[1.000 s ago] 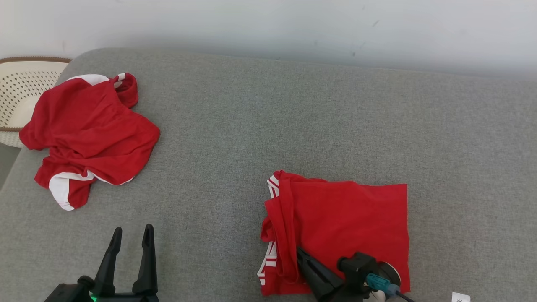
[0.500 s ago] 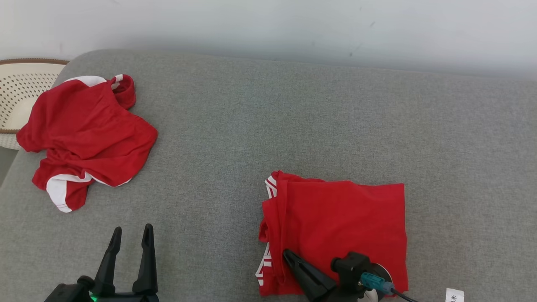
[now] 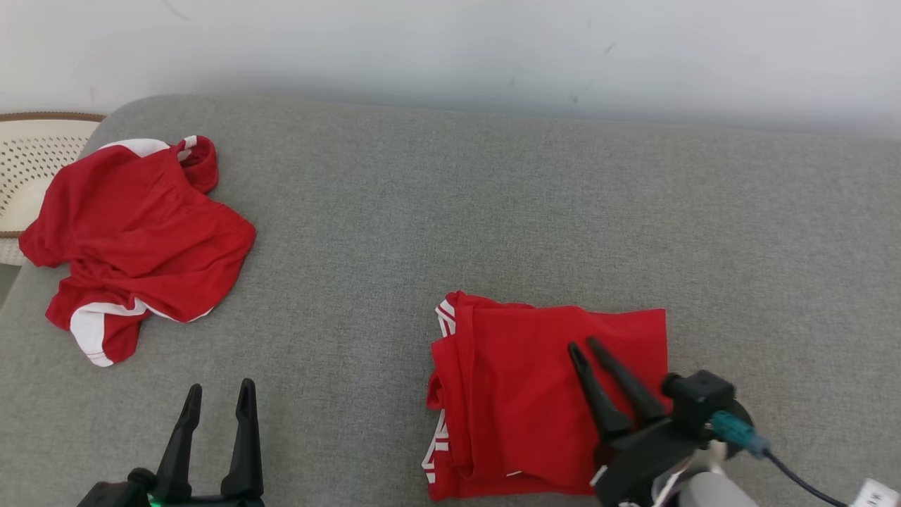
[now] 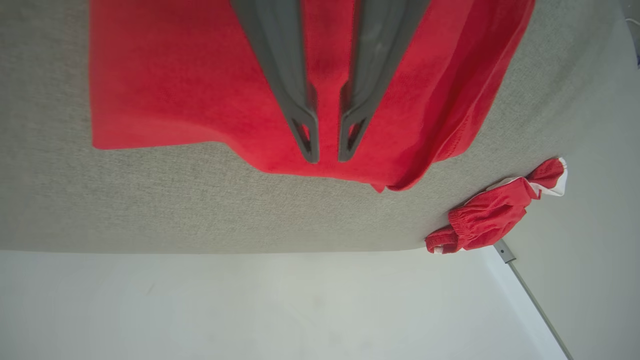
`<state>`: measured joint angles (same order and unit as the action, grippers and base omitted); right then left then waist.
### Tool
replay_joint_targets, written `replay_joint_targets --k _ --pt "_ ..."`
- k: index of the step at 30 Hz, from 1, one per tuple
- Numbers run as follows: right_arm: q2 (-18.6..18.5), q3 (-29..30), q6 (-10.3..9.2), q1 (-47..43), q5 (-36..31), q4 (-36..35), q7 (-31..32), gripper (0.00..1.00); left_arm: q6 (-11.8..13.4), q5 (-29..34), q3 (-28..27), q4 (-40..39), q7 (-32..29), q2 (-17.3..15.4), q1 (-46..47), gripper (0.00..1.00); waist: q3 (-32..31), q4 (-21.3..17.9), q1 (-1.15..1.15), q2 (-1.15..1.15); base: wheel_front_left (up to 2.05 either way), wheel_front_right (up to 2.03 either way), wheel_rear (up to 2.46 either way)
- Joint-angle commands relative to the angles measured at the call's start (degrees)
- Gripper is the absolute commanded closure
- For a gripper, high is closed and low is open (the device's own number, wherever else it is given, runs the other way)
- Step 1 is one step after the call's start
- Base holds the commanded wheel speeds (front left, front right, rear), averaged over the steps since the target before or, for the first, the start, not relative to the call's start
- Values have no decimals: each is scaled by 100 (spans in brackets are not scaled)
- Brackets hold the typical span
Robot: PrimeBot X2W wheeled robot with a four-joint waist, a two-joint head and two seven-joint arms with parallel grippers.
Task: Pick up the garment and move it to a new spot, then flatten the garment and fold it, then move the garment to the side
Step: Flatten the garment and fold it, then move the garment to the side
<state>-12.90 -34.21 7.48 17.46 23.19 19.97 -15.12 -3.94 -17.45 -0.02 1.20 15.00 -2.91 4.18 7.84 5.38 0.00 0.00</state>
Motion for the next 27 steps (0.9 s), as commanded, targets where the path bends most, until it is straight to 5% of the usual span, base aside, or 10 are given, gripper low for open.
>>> replay_joint_targets --k 1,13,27 --pt "-42 125 3 -99 -68 -22 -6 0 11 52 -24 -36 22 0 -98 0 -26 -22 0 0 0 0 0" --pt "-261 1165 3 -456 -96 96 -7 0 98 228 -67 -270 22 1 -256 0 -166 -205 0 0 0 0 0" --pt "-265 411 3 30 903 1361 36 0 177 371 -24 -352 22 1 -292 0 -207 -205 0 0 0 0 0"
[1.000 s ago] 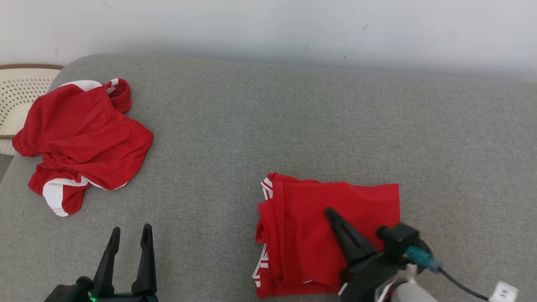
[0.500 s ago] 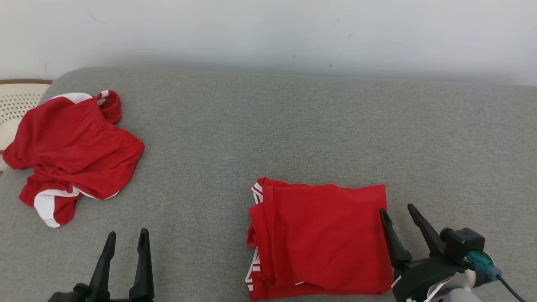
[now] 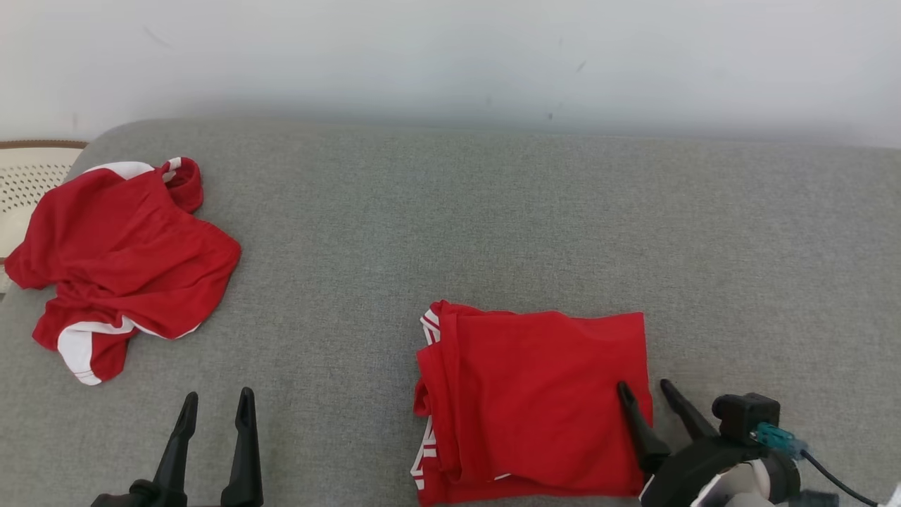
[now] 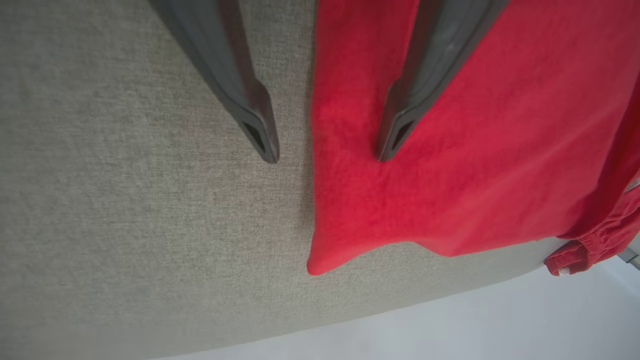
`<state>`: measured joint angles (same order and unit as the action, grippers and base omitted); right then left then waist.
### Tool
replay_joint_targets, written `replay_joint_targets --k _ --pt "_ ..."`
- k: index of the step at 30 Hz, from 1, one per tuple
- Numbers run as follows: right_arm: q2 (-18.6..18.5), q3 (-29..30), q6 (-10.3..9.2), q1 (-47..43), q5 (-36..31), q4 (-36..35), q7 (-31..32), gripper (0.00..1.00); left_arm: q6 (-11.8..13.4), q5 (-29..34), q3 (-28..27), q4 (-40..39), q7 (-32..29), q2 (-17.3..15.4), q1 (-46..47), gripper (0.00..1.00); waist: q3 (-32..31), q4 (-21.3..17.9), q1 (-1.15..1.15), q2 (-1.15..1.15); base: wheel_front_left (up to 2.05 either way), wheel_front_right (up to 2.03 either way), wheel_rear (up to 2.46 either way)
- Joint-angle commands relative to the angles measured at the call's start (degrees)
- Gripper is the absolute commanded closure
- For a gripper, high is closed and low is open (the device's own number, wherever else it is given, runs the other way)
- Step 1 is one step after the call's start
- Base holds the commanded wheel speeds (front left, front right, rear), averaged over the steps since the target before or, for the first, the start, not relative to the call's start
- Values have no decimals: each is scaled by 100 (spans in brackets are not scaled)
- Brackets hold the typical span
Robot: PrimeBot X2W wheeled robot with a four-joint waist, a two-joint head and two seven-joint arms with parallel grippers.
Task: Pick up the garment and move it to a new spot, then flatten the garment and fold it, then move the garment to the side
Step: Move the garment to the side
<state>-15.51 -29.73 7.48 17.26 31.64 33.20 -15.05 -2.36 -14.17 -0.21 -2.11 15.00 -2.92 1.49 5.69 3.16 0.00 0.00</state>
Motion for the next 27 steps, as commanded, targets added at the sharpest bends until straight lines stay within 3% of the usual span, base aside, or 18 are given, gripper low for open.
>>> replay_joint_targets --k 1,10,11,12,27 --pt "9 -113 3 93 170 112 71 0 22 53 -1 -23 22 2 -21 0 15 30 0 0 0 0 0" --pt "-33 -868 3 399 980 493 471 0 37 203 18 -9 22 2 -39 0 70 108 0 0 0 0 0" --pt "-50 -956 3 420 1046 504 499 33 38 200 9 -11 22 2 -44 0 72 105 0 0 0 0 0" --pt "-93 -1099 3 470 1178 520 529 100 48 202 -1 -18 22 2 -55 0 74 96 0 0 0 0 0" --pt "-587 -1331 -1 1322 1232 744 80 100 81 310 -157 50 22 1 -13 0 104 -55 0 0 0 0 0"
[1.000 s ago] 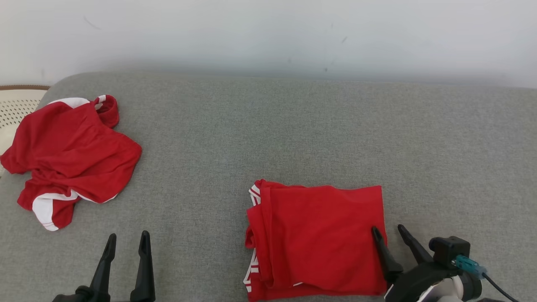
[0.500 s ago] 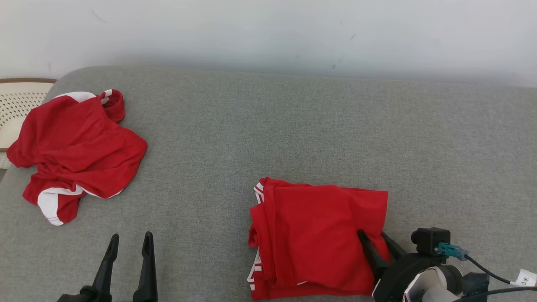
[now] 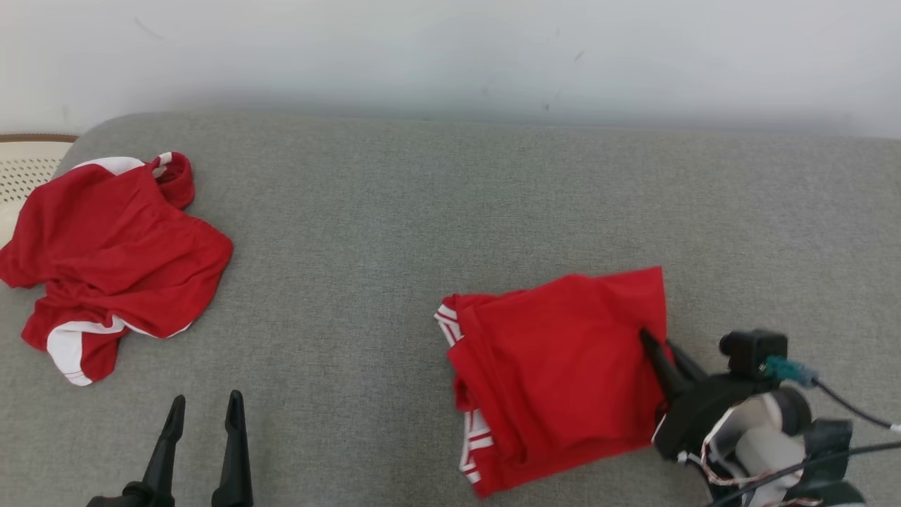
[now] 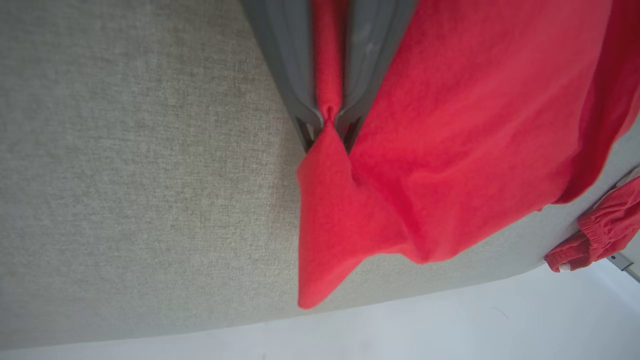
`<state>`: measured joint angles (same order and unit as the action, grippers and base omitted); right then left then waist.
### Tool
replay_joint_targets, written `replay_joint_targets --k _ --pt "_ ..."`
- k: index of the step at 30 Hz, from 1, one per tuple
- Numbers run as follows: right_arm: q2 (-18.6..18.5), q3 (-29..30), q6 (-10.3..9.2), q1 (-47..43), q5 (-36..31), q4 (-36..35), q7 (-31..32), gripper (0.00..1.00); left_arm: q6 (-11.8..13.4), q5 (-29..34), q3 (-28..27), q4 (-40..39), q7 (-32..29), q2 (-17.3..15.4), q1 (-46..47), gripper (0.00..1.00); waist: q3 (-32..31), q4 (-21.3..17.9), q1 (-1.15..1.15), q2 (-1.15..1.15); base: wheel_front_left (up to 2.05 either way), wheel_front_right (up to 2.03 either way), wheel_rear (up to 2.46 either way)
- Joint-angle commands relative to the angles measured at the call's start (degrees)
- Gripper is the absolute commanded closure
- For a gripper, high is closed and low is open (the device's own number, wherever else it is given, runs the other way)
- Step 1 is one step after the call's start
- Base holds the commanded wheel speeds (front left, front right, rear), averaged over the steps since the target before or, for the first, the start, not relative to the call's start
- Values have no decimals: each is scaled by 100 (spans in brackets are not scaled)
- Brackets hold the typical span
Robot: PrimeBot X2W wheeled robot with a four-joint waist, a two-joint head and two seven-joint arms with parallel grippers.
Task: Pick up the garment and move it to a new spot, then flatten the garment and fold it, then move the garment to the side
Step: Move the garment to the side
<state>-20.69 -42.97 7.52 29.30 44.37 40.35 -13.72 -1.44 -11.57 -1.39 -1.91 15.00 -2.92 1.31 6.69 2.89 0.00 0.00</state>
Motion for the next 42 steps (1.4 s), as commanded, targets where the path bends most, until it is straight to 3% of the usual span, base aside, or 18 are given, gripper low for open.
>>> replay_joint_targets --k 1,15,42 --pt "-108 -4 -5 213 -58 58 -56 100 -20 80 -67 38 22 1 23 0 1 -51 0 0 0 0 0" --pt "-683 -25 -6 1402 13 663 47 100 -134 207 -222 51 22 0 143 0 212 -333 0 0 0 0 0" --pt "-2230 -154 -6 3828 -88 1897 533 100 -398 534 -562 -350 22 -191 846 0 1730 -462 0 0 0 0 0"
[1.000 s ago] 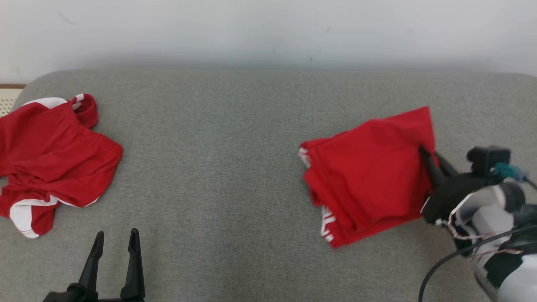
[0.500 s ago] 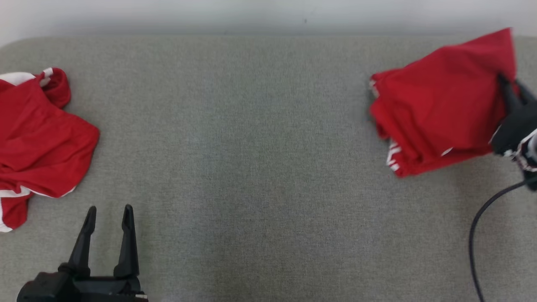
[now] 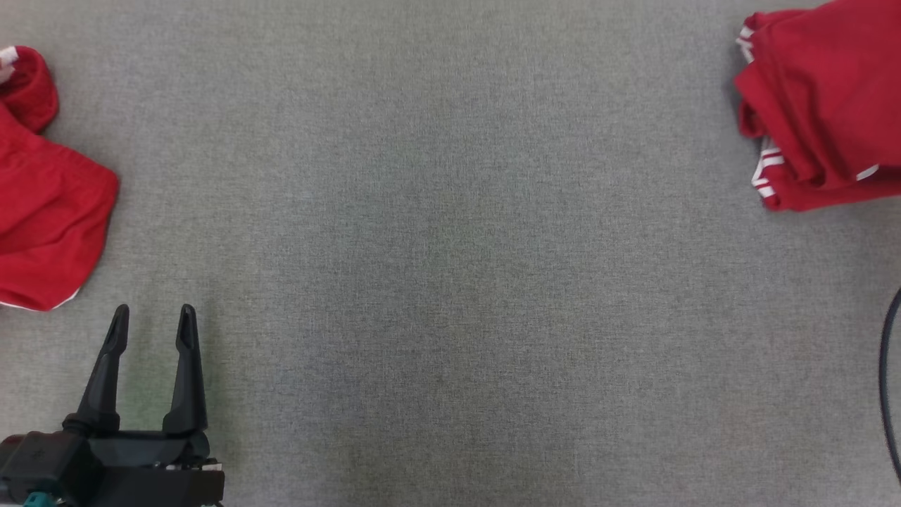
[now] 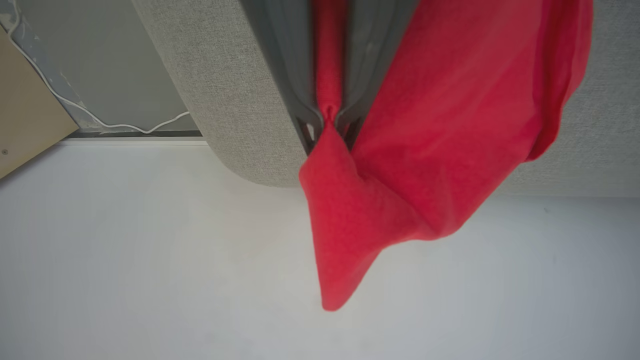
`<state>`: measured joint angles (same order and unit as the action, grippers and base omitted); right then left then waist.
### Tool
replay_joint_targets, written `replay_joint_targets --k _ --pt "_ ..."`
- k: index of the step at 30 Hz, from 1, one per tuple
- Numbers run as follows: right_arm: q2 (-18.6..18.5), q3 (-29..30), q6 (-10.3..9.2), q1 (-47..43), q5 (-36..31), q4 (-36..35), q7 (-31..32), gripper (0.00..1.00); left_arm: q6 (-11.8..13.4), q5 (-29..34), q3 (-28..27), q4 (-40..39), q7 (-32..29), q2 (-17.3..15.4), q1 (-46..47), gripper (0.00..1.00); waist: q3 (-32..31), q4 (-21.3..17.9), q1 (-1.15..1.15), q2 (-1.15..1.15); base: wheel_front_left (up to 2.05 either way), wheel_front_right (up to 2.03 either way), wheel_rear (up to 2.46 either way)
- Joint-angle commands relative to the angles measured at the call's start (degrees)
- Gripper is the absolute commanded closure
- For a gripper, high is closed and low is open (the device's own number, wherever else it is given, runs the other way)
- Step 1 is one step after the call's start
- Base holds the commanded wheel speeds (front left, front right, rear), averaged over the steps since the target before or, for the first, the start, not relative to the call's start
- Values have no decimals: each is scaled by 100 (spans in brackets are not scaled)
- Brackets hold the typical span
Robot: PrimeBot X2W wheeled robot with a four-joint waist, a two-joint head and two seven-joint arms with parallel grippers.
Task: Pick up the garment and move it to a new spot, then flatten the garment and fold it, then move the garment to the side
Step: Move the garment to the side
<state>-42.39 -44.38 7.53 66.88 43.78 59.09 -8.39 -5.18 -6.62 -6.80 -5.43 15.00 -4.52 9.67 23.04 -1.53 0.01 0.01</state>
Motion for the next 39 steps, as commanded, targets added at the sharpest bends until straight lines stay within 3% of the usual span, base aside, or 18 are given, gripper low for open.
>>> replay_joint_targets --k 1,7,20,22,23,32,39 --pt "-108 -29 -7 113 -47 38 -9 100 -16 46 -30 -10 22 -34 30 0 122 -23 -1 -1 0 0 0" --pt "-285 -53 -7 323 -112 247 -39 100 -31 112 -54 -79 22 -42 74 0 210 -41 -1 -1 0 0 0" --pt "-168 -95 -6 432 -215 630 -140 100 -69 155 -75 -89 22 -51 94 0 194 -72 -1 -1 0 0 0" --pt "-186 -102 -6 472 -276 710 -205 29 -75 158 -78 -86 22 -53 102 0 194 -59 -1 -1 0 0 0" --pt "-176 -109 -7 473 -300 764 -216 0 -78 160 -83 -86 22 -53 97 0 191 -53 -1 -1 0 0 0" --pt "-33 -136 -6 698 -647 1012 -530 0 -40 131 -117 -28 22 -16 22 0 66 -76 -1 -1 0 0 0" --pt "247 199 -6 483 -437 172 -684 0 -30 46 -95 123 22 49 -64 0 -279 -135 -1 -1 0 0 0"
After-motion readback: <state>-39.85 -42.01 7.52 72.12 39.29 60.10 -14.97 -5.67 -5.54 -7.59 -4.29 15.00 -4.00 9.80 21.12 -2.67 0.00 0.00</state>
